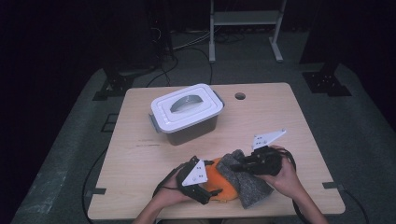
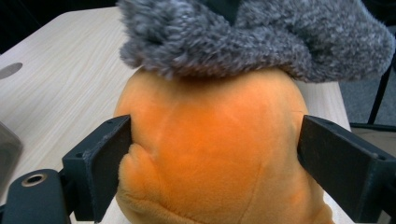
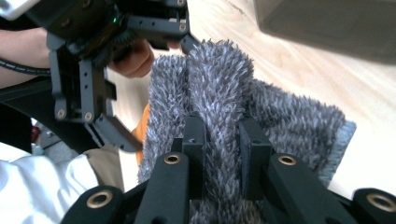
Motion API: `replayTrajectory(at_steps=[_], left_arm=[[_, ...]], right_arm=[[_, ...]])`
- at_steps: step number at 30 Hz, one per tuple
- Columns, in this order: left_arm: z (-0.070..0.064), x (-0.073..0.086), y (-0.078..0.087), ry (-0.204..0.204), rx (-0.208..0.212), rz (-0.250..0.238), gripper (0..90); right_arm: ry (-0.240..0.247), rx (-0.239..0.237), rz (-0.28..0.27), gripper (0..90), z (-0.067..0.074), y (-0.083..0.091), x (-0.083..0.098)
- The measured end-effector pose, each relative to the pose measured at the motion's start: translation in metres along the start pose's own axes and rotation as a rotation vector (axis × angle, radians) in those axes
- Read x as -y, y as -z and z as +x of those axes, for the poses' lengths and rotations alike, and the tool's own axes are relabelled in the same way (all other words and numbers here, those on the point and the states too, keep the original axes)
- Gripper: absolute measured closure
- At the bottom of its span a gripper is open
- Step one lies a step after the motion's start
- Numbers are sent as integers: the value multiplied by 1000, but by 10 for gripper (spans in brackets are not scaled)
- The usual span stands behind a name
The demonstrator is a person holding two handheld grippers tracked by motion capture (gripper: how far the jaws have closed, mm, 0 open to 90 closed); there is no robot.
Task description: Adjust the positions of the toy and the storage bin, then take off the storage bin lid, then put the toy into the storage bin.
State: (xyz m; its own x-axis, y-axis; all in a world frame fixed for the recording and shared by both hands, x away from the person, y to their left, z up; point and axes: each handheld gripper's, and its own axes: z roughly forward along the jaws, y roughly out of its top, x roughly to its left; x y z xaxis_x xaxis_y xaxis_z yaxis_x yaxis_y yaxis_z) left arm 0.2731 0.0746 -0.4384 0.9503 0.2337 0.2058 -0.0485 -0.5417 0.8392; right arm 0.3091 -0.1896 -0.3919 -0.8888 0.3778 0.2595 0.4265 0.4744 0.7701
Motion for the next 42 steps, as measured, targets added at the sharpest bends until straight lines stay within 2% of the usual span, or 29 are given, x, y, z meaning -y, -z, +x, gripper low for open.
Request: replayTrajectory(at_steps=[2,4,5,9,12,14,17,18,20,22,23,25,26,28,29,31,32,35,38,39,40,42], left_arm=[[0,1,1,0,-3,9,109],[1,2,2,6,-2,9,109],[1,3,2,9,1,4,110],[-1,2,2,-15,2,4,110],[-4,0,0,-41,0,0,107],[-4,0,0,-43,-3,0,107],[-4,2,1,-42,-1,0,108],[-4,2,1,-33,1,-3,109],[-3,4,1,-29,3,-12,110],[-2,5,1,-24,5,-11,111],[-2,5,1,-24,5,-11,111],[0,5,1,-10,5,-16,111],[1,5,1,-4,3,-8,110],[2,4,0,2,2,-7,110],[2,4,0,8,2,-8,110],[4,3,-2,22,2,-12,110],[7,2,-3,45,5,-15,111],[10,2,-4,62,9,-16,111],[15,4,-5,112,14,-17,112],[15,4,-5,112,14,-17,112],[18,6,-4,131,15,-13,115],[23,10,-3,158,23,-9,121]], right_arm=[[15,13,11,754,0,-7,-9],[17,9,13,754,-1,-9,-10],[12,2,33,755,-3,-11,-10],[-9,-11,47,756,-6,-5,-7],[11,-14,-4,759,2,4,-19],[16,-5,2,758,2,3,-22],[10,5,71,759,-5,-11,-25],[1,1,85,760,-8,-14,-22],[-49,-30,64,762,-18,-9,-11],[-74,-23,56,763,-24,-1,0],[-74,-23,56,763,-24,-1,0],[-109,-3,57,763,-30,9,14],[-142,26,74,764,-35,18,29],[-162,57,86,765,-37,26,41],[-165,57,73,765,-36,29,45],[-160,51,42,766,-31,35,47],[-146,48,30,766,-28,36,46],[-116,35,9,765,-20,35,38],[-51,15,-5,762,-6,22,22],[-51,15,-5,762,-6,22,22],[-31,22,5,762,-3,13,18],[-31,22,5,762,-3,11,19]])
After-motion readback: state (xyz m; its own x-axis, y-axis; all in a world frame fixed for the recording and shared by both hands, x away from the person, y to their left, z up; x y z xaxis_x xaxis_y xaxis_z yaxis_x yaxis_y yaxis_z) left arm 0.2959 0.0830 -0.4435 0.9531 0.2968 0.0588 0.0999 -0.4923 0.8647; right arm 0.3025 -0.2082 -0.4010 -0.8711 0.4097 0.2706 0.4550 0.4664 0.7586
